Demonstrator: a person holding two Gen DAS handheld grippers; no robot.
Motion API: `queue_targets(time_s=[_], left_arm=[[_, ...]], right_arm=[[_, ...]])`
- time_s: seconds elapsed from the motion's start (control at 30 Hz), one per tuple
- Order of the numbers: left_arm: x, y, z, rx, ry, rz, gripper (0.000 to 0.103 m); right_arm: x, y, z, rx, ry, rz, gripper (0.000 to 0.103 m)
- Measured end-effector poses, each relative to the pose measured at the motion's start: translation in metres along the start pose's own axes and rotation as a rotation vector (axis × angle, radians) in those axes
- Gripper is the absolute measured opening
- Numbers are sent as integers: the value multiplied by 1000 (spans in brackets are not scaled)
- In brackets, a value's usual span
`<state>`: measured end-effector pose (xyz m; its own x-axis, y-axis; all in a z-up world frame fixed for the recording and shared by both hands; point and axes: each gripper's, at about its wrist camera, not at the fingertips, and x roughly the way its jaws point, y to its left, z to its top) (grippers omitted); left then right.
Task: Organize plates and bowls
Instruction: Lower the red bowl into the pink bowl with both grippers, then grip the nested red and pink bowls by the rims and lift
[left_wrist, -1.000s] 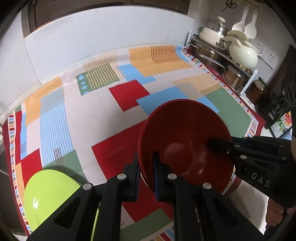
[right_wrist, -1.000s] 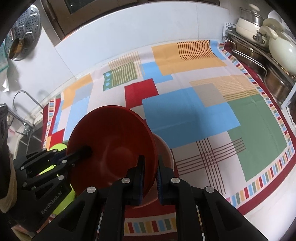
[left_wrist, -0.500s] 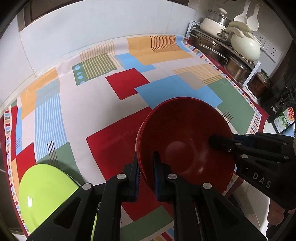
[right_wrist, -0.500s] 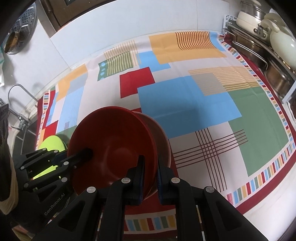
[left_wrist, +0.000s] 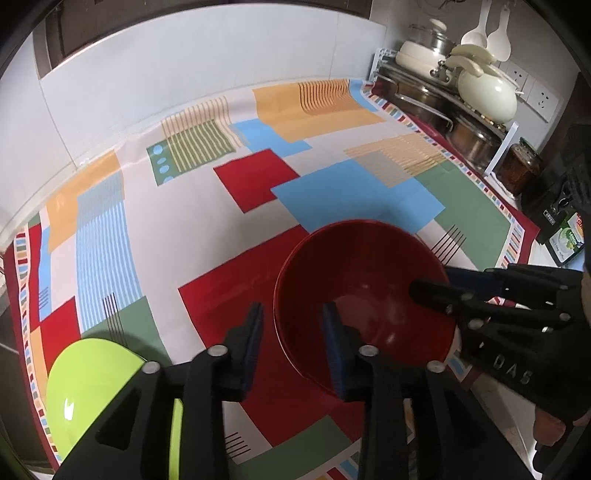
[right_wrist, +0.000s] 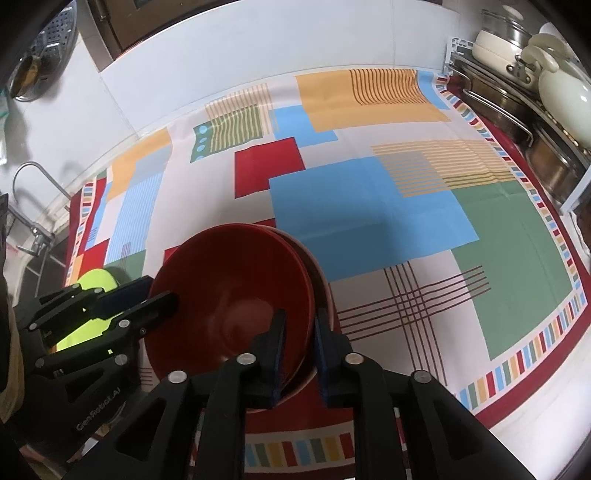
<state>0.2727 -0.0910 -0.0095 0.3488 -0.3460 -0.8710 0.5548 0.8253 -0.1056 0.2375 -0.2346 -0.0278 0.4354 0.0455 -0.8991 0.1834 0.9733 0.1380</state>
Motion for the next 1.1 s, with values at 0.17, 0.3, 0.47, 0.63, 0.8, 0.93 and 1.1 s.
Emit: queue_targets(time_s=[0.17, 0.3, 0.47, 0.63, 0.8, 0.93, 1.1], left_arm=[[-8, 4, 3, -20, -10, -14, 41], [-13, 6, 4, -29, -19, -19, 44], [-19, 8, 5, -40, -38, -14, 50], [-15, 12, 3, -48, -36, 17, 53], [1, 15, -7, -70, 16, 25, 53], [13, 15, -11, -97, 45, 19, 53], [25, 15, -13, -146, 85, -17, 53]], right_arm=[[-2, 4, -1, -6, 1, 11, 29], [-7, 7, 0, -13, -8, -4, 37], [-24, 9, 2, -35, -85, -59, 49], [-27, -1, 4, 22, -111, -61, 51], [-11, -10, 1, 63, -75, -56, 51], [2, -15, -5, 90, -47, -38, 51], [14, -18, -8, 123, -10, 4, 50]])
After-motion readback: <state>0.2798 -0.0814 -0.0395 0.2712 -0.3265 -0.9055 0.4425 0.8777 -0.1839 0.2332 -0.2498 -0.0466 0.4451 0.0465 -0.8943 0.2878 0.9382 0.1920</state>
